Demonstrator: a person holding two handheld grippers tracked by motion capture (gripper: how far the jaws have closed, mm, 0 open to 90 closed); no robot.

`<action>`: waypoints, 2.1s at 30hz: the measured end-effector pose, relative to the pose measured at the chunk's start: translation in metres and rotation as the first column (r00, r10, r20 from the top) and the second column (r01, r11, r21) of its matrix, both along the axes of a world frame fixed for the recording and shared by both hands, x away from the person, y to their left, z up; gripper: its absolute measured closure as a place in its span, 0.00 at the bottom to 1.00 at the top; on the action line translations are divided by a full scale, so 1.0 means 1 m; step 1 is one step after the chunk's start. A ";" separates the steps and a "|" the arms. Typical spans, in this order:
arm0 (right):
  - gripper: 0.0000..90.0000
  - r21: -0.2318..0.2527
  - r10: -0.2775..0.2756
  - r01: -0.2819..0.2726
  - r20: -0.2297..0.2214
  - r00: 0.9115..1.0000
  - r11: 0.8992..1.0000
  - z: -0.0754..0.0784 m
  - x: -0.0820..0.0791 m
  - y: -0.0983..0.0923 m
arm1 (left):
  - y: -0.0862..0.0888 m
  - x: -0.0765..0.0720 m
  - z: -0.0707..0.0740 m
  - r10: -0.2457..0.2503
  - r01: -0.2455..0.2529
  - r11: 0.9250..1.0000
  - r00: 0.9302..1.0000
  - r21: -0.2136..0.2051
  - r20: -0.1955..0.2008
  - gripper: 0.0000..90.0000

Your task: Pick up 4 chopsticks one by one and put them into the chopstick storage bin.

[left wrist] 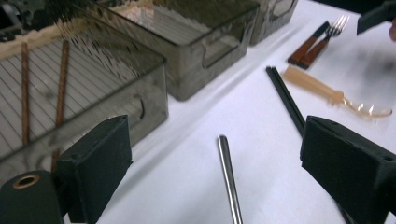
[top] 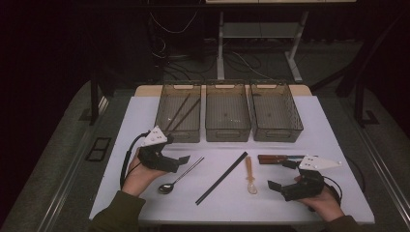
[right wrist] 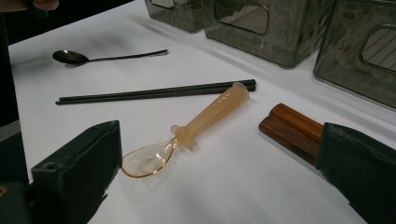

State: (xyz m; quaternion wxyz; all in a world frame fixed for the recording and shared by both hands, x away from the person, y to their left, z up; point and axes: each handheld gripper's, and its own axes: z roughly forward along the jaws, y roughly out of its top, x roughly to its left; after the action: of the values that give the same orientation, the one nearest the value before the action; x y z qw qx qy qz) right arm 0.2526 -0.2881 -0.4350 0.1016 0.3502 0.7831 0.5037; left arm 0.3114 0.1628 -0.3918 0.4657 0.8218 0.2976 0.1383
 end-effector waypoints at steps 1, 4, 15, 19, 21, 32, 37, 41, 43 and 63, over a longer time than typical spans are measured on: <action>0.01 -0.001 0.000 0.000 0.002 1.000 1.000 0.000 0.000 0.000 | -0.001 -0.002 -0.002 0.001 -0.001 1.000 1.000 0.001 -0.001 0.09; 0.01 0.001 0.002 -0.002 0.003 1.000 1.000 0.000 0.000 0.000 | -0.002 -0.007 -0.007 -0.008 0.008 1.000 1.000 -0.003 0.002 0.09; 0.01 -0.001 0.002 -0.002 -0.001 1.000 1.000 0.000 0.000 0.000 | -0.015 -0.012 -0.021 -0.052 0.051 0.999 0.998 -0.008 -0.020 0.06; 0.01 -0.003 0.001 -0.001 0.000 1.000 1.000 0.000 0.000 0.000 | -0.021 -0.013 -0.024 -0.065 0.065 0.998 0.998 0.011 -0.019 0.06; 0.01 -0.007 0.002 -0.002 0.000 1.000 1.000 -0.001 0.000 0.001 | -0.023 -0.013 -0.024 -0.068 0.069 0.998 0.997 0.012 -0.018 0.06; 0.01 -0.012 0.003 -0.003 -0.005 1.000 1.000 -0.001 0.000 0.002 | -0.047 -0.017 -0.029 -0.108 0.109 0.994 0.993 0.025 -0.045 0.12; 0.01 -0.012 0.005 -0.005 -0.003 1.000 1.000 -0.001 0.000 0.002 | -0.056 -0.018 -0.030 -0.124 0.125 0.992 0.991 0.028 -0.053 0.15; 0.01 -0.013 0.005 -0.005 -0.002 1.000 1.000 -0.001 0.000 0.002 | -0.064 -0.019 -0.031 -0.126 0.128 0.991 0.990 0.033 -0.071 0.18; 0.01 -0.012 0.005 -0.005 -0.002 1.000 1.000 -0.001 -0.001 0.002 | -0.066 -0.019 -0.031 -0.133 0.136 0.990 0.988 0.028 -0.080 0.22; 0.01 -0.012 0.005 -0.005 -0.002 1.000 1.000 -0.001 -0.001 0.002 | -0.085 -0.024 -0.045 -0.208 0.225 0.972 0.957 0.065 -0.202 0.73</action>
State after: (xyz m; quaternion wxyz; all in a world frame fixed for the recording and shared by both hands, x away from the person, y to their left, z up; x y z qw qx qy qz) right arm 0.2519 -0.2858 -0.4359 0.1019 0.3481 0.7871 0.4989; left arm 0.2872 0.0778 -0.4368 0.4104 0.8787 0.2431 0.0188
